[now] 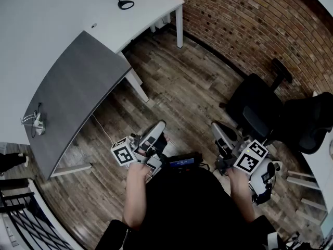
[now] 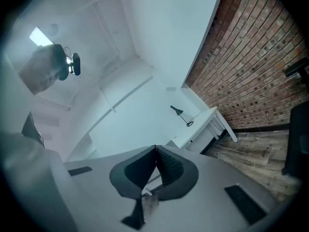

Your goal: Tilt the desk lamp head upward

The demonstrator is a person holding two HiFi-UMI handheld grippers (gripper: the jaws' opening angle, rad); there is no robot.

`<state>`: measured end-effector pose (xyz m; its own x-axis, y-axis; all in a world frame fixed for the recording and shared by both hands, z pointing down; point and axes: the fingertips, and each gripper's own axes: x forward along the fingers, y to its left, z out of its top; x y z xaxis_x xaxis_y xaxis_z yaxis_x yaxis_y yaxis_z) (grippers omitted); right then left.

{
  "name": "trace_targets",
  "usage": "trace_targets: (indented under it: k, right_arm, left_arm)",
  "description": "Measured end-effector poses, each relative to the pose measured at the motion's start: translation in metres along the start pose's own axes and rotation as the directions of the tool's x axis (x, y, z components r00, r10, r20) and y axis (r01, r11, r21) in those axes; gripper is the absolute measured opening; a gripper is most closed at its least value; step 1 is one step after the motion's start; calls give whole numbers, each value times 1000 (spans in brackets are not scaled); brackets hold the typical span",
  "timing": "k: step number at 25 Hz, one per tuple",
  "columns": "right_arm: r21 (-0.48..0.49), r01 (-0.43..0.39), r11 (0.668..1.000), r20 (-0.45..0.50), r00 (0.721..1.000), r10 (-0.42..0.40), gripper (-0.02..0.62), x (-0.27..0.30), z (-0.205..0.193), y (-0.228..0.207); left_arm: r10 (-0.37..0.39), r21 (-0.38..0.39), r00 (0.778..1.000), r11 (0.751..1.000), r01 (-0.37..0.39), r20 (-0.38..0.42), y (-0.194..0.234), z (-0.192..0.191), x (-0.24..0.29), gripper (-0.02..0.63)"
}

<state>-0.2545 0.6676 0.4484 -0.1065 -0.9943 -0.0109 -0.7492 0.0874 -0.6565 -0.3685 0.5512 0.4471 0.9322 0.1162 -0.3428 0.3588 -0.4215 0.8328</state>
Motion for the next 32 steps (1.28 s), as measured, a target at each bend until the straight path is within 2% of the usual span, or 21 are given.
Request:
trace_targets:
  k: [16,32]
  right_arm:
    - [14,-2,1000,-1,1000,2,15,-9,-4,-5]
    - [24,-33,999,42,999,32,15,-34,12,-28]
  left_arm:
    - [15,9,1000,1000,-15,0,-1,-6,0,14]
    - [45,44,999,998,-43,-30,0,-26,30,14]
